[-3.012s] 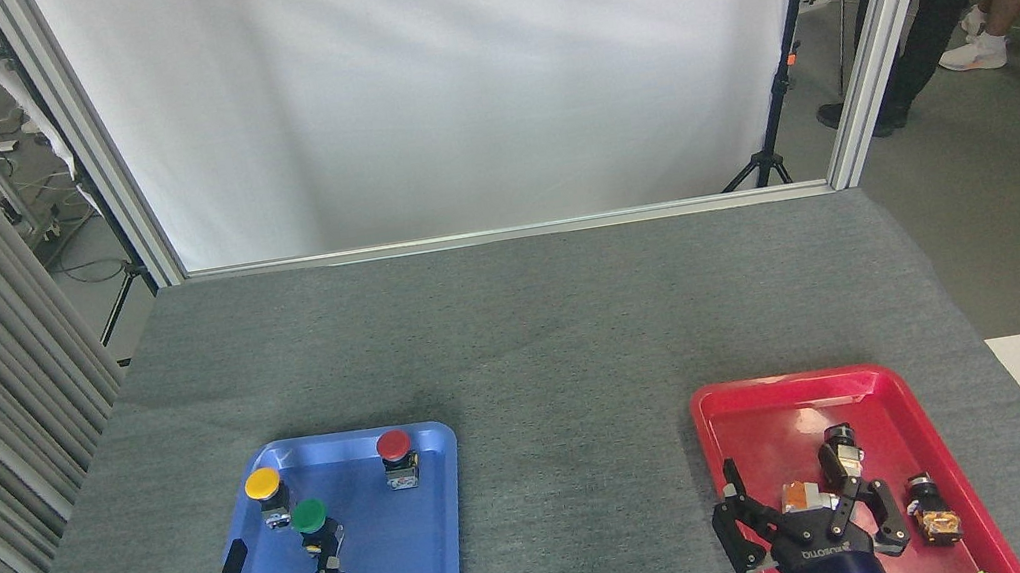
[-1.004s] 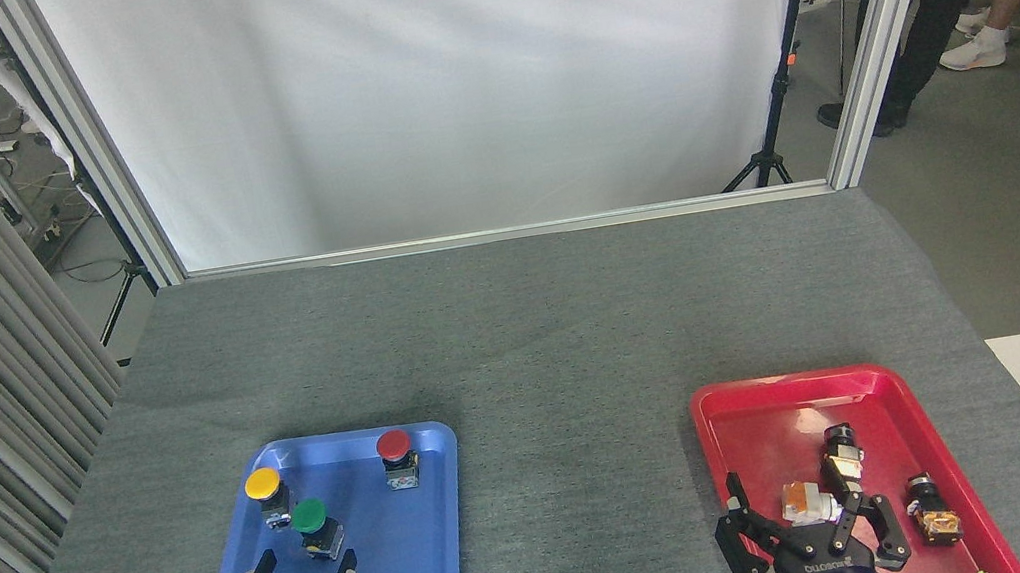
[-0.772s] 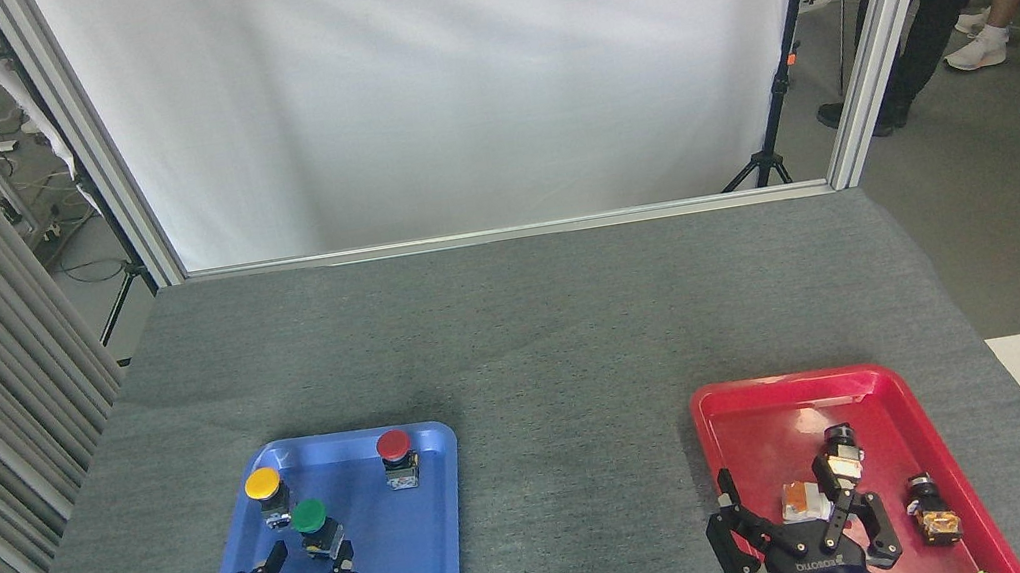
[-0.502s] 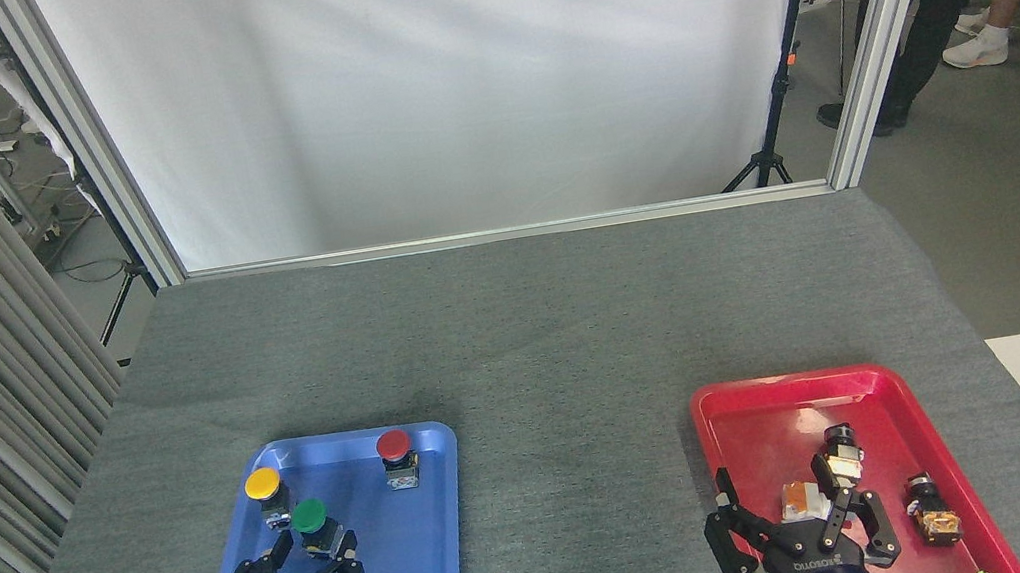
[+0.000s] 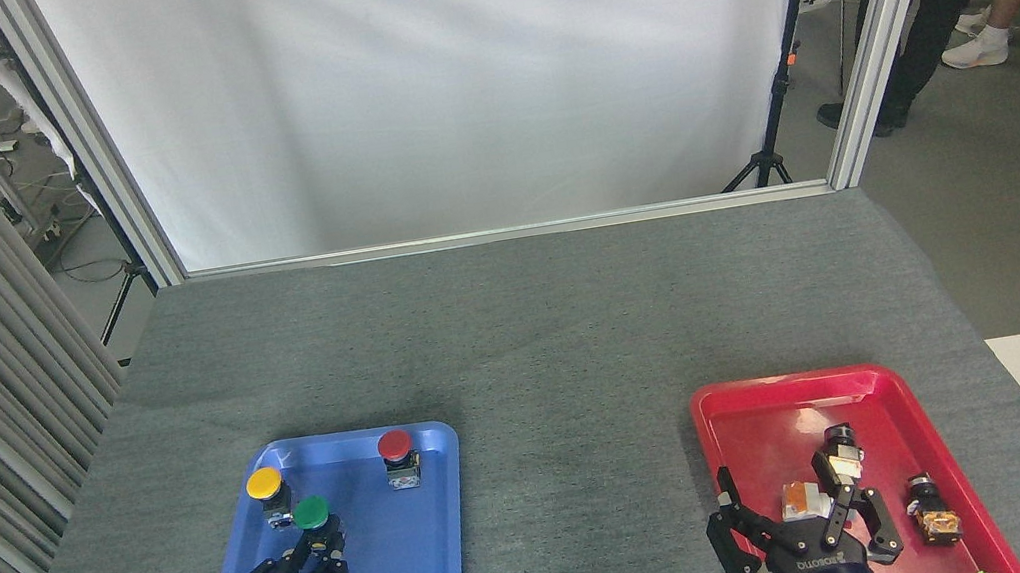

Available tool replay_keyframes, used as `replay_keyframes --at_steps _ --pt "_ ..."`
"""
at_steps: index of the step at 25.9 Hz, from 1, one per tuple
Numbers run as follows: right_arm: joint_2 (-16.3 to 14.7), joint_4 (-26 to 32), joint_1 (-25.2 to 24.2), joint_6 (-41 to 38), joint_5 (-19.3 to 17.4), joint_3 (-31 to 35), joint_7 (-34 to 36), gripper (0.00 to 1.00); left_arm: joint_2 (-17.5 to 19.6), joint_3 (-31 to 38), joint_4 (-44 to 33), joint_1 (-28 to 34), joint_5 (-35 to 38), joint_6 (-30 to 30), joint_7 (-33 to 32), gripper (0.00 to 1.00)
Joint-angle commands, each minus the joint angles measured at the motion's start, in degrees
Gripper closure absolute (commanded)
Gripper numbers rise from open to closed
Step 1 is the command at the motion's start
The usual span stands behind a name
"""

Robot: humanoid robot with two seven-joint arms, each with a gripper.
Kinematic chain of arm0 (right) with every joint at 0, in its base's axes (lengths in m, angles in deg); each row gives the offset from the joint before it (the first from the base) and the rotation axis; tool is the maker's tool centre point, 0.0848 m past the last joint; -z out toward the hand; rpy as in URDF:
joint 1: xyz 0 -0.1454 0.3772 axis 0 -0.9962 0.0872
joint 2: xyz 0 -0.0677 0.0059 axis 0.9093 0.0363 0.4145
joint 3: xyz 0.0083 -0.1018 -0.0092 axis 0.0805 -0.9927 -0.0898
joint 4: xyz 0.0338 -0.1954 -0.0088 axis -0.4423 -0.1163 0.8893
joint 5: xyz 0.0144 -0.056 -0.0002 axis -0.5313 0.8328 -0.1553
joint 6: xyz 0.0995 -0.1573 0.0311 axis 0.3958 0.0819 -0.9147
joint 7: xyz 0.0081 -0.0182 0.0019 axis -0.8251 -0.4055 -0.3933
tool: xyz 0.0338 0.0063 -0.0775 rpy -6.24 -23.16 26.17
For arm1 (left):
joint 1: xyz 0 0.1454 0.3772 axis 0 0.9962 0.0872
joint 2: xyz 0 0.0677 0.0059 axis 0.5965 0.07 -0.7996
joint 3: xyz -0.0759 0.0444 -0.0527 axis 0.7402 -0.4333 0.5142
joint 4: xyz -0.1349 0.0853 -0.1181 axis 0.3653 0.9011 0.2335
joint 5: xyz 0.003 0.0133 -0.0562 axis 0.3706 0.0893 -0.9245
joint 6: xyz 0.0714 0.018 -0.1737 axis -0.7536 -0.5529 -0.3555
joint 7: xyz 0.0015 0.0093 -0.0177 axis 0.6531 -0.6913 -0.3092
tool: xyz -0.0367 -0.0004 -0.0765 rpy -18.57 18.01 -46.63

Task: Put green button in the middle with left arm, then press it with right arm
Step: 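Close the left gripper around the green button, then carry the green button off the tray toward the table middle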

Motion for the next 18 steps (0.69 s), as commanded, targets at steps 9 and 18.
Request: replay_keyframes --at_steps 9,18 --pt "-0.3 0.0 -0.1 0.0 0.0 -0.2 0.0 0.0 1.6 0.1 -3.0 0.4 -0.6 9.0 2.5 1.0" --pt "-0.5 0.0 -1.0 -0.2 0.0 0.0 0.1 0.0 -0.2 -13.8 -8.6 -7.0 1.5 14.3 2.2 1.0"
